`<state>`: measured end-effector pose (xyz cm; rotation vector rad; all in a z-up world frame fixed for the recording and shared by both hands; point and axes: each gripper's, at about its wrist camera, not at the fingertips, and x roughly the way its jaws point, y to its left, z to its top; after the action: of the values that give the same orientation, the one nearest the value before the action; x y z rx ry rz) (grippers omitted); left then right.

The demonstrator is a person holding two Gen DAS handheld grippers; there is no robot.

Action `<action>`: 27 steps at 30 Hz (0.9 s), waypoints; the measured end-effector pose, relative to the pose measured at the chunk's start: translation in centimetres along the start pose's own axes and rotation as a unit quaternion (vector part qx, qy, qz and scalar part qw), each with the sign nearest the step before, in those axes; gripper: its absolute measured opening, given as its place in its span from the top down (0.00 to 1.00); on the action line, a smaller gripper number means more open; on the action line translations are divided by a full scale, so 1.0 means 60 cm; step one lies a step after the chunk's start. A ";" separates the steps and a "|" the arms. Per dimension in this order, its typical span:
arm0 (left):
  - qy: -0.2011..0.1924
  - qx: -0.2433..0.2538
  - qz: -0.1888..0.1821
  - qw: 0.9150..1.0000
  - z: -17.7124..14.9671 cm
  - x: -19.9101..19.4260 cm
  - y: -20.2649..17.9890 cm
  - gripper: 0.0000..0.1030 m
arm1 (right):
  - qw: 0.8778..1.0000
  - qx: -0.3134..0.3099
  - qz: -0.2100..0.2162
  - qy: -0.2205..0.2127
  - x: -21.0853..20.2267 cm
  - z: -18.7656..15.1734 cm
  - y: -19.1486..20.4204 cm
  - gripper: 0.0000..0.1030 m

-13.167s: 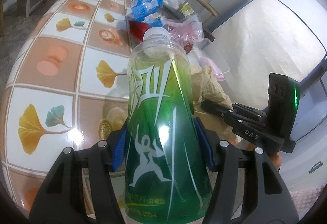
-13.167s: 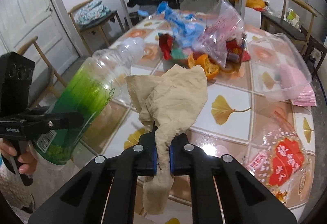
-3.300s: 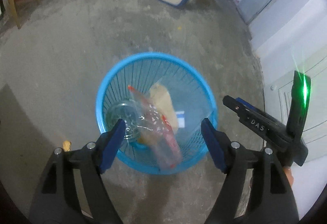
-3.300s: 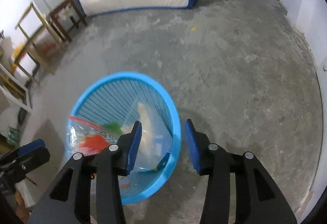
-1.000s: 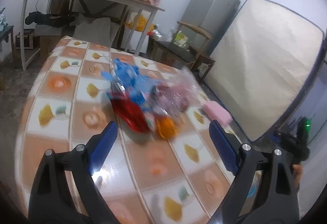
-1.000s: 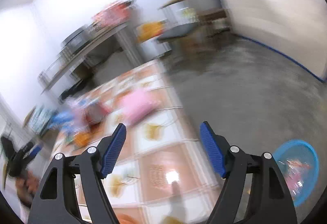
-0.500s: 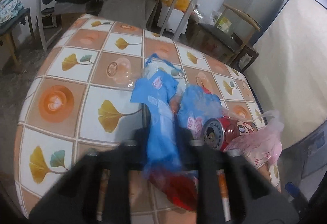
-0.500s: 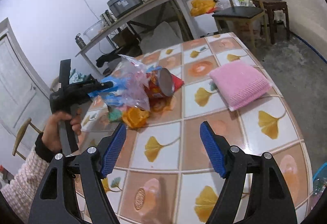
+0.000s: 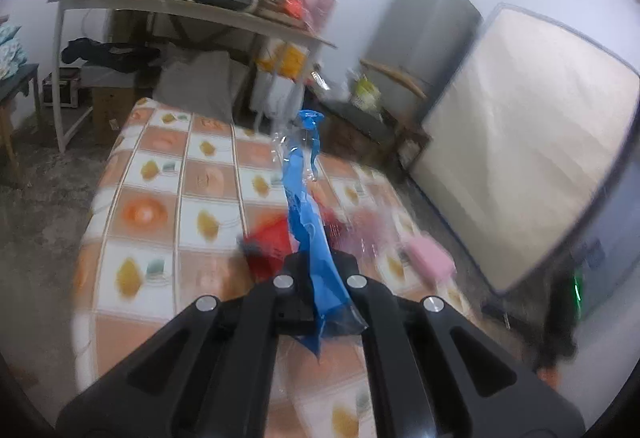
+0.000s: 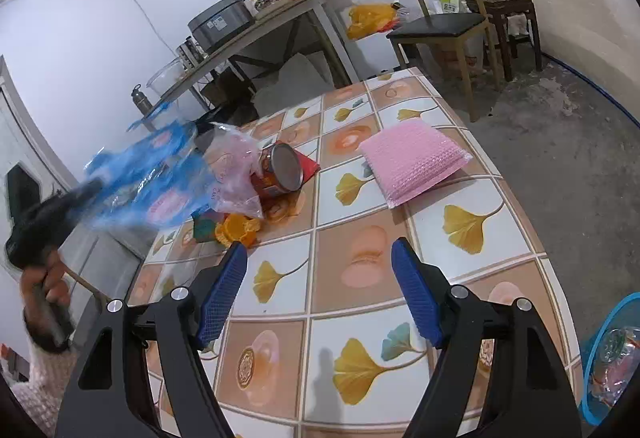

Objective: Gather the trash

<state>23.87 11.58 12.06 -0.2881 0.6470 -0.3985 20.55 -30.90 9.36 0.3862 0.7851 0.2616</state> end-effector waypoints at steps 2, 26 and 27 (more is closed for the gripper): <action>0.030 0.034 0.018 0.999 -0.036 -0.028 -0.015 1.00 | 1.000 0.002 0.006 0.002 0.001 -0.004 0.002 0.29; 0.078 0.299 0.019 0.951 -0.293 -0.011 -0.144 0.87 | 0.972 -0.060 0.098 0.203 0.180 -0.127 0.151 0.90; 0.088 0.307 0.012 0.948 -0.300 -0.004 -0.149 0.87 | 0.972 -0.047 0.105 0.207 0.189 -0.129 0.145 0.93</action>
<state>9.95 1.31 1.87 0.3522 0.6667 -0.5858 21.91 -17.07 0.92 0.3297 1.1377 0.5888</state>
